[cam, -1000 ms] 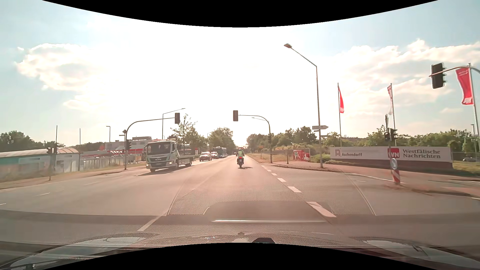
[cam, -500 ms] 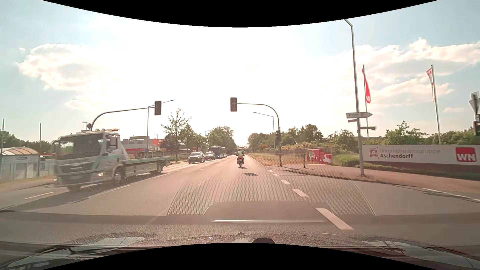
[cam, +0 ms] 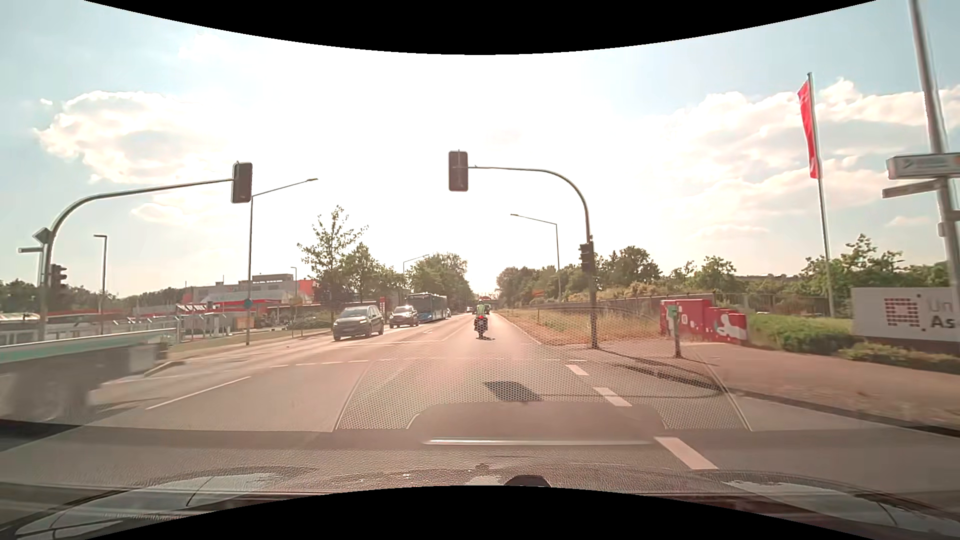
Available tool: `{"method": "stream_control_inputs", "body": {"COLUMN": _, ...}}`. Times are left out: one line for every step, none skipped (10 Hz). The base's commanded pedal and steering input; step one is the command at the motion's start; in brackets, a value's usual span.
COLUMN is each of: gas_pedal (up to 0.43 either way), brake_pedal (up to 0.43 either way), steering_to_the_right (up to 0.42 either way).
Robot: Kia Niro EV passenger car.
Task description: Follow the waypoints while adhering to traffic rules and regulations
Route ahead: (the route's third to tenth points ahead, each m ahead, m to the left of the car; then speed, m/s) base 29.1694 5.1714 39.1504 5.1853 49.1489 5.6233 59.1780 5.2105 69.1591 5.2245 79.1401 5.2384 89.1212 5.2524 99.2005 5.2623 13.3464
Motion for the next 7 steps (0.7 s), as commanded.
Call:
{"method": "stream_control_inputs", "body": {"gas_pedal": 0.189, "brake_pedal": 0.0, "steering_to_the_right": -0.004}}
{"method": "stream_control_inputs", "body": {"gas_pedal": 0.189, "brake_pedal": 0.0, "steering_to_the_right": -0.004}}
{"method": "stream_control_inputs", "body": {"gas_pedal": 0.189, "brake_pedal": 0.0, "steering_to_the_right": -0.004}}
{"method": "stream_control_inputs", "body": {"gas_pedal": 0.189, "brake_pedal": 0.0, "steering_to_the_right": -0.004}}
{"method": "stream_control_inputs", "body": {"gas_pedal": 0.189, "brake_pedal": 0.0, "steering_to_the_right": -0.004}}
{"method": "stream_control_inputs", "body": {"gas_pedal": 0.189, "brake_pedal": 0.0, "steering_to_the_right": -0.004}}
{"method": "stream_control_inputs", "body": {"gas_pedal": 0.197, "brake_pedal": 0.0, "steering_to_the_right": -0.004}}
